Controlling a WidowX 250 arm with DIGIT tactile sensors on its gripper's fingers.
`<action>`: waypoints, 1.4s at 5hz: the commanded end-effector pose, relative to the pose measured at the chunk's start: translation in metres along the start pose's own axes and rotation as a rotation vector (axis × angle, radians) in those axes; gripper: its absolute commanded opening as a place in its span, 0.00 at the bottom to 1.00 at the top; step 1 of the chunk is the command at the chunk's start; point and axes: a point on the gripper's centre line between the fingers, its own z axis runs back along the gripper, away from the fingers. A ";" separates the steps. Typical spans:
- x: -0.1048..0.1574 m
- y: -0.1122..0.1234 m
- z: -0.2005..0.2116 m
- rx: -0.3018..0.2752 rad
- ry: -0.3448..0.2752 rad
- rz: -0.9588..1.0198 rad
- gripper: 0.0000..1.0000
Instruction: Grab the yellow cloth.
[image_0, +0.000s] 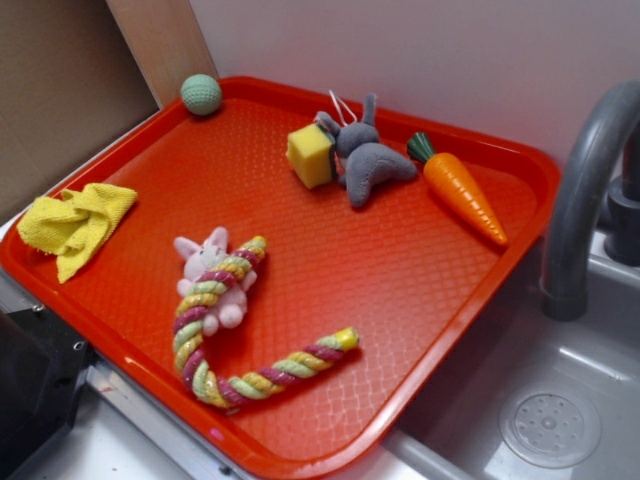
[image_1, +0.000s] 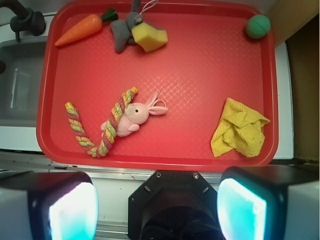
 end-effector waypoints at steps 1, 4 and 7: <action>0.000 0.026 -0.018 -0.041 0.067 -0.006 1.00; 0.000 0.026 -0.018 -0.041 0.067 -0.006 1.00; 0.017 0.119 -0.102 -0.012 0.045 -0.330 1.00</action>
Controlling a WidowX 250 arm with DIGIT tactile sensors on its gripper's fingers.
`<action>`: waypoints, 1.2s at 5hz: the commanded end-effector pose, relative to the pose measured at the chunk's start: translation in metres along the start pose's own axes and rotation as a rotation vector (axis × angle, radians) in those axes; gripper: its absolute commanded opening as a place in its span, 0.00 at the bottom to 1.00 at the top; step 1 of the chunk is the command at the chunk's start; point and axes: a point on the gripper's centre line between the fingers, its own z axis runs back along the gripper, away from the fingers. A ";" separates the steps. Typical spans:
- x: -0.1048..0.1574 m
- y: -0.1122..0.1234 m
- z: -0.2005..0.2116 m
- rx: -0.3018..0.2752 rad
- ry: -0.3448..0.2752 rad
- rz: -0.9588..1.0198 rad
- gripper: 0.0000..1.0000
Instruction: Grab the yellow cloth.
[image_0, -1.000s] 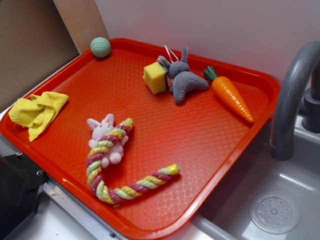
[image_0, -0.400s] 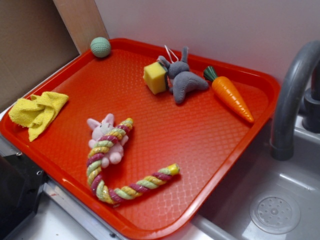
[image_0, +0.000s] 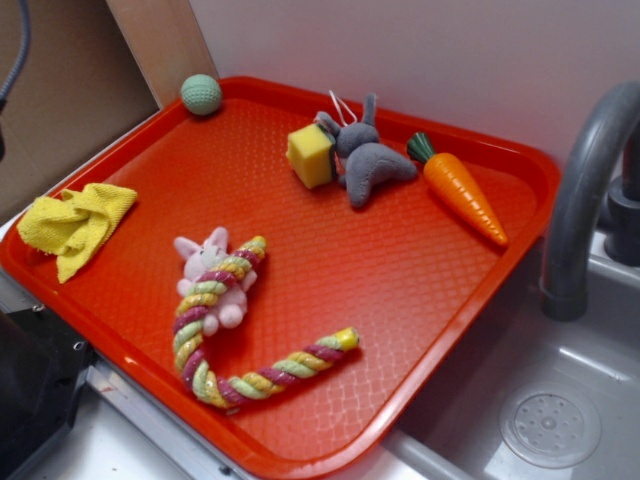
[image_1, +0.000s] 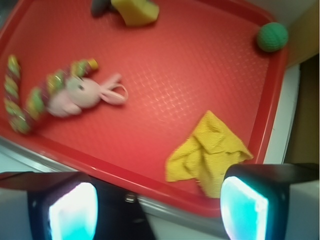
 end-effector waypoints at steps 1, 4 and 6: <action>0.012 0.048 -0.056 -0.086 0.114 -0.043 1.00; 0.008 0.044 -0.117 -0.014 0.194 -0.131 1.00; -0.001 0.040 -0.148 0.025 0.247 -0.168 1.00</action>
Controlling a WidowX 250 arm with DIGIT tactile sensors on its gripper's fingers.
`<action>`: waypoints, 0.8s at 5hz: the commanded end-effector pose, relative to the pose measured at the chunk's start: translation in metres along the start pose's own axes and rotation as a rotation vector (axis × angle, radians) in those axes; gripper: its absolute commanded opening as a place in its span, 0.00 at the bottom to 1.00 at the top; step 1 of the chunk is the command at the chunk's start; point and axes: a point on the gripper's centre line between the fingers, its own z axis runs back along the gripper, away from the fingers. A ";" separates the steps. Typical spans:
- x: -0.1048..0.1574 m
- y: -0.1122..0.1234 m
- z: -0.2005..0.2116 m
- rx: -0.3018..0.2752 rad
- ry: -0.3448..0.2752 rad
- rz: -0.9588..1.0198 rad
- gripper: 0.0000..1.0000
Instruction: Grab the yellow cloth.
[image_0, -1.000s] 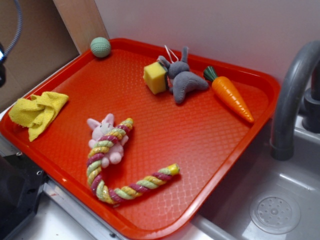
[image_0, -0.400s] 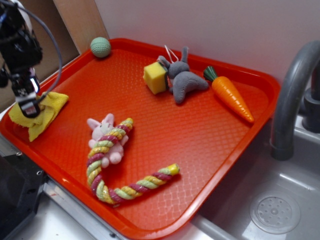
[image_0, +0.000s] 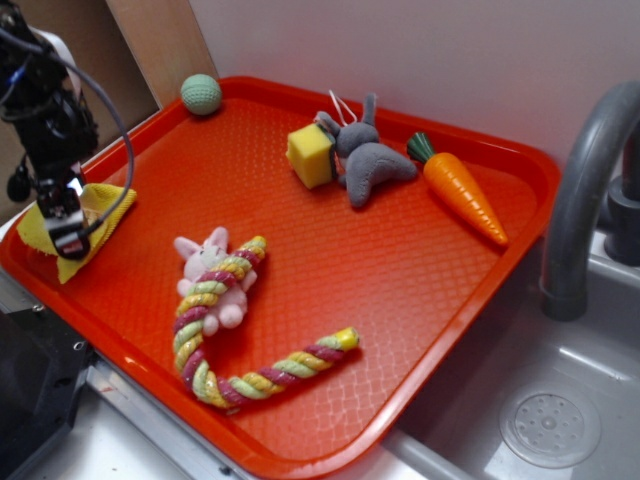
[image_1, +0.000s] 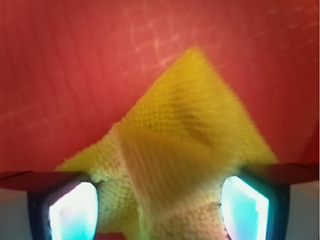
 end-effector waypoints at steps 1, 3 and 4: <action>0.000 0.002 -0.011 -0.030 0.002 0.008 0.00; 0.000 0.003 0.011 -0.105 -0.041 -0.030 0.00; 0.000 0.004 0.026 -0.109 -0.055 -0.039 0.00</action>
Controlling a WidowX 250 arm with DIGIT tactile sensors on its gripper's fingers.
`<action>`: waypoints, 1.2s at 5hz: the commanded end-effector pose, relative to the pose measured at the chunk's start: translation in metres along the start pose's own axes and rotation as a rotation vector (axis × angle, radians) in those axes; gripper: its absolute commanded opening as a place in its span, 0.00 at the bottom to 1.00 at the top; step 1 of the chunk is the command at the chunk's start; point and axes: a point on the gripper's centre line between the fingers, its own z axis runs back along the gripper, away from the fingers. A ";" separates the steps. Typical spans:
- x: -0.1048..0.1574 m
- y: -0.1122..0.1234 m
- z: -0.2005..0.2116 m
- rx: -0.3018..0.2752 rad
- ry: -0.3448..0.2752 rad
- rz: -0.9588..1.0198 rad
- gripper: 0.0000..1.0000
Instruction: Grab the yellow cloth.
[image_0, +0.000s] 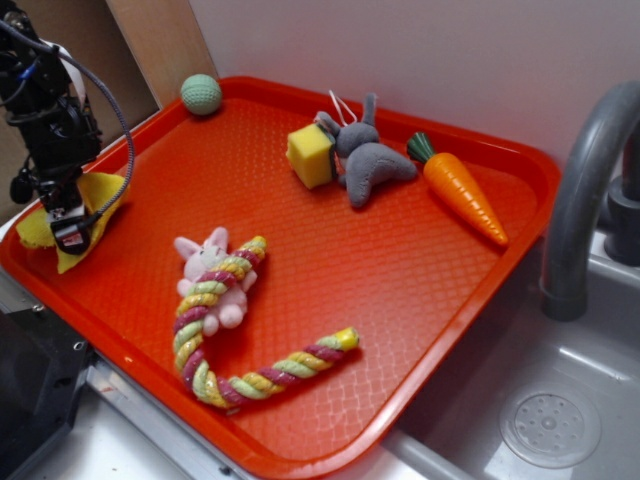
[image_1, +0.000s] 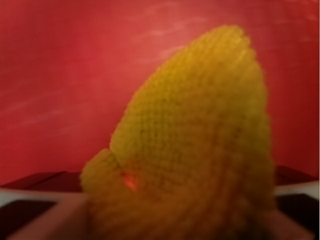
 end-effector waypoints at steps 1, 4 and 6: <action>0.004 -0.005 0.049 0.098 -0.033 0.014 0.00; 0.051 -0.075 0.193 -0.063 -0.352 0.391 0.00; 0.017 -0.073 0.199 -0.063 -0.424 0.695 0.00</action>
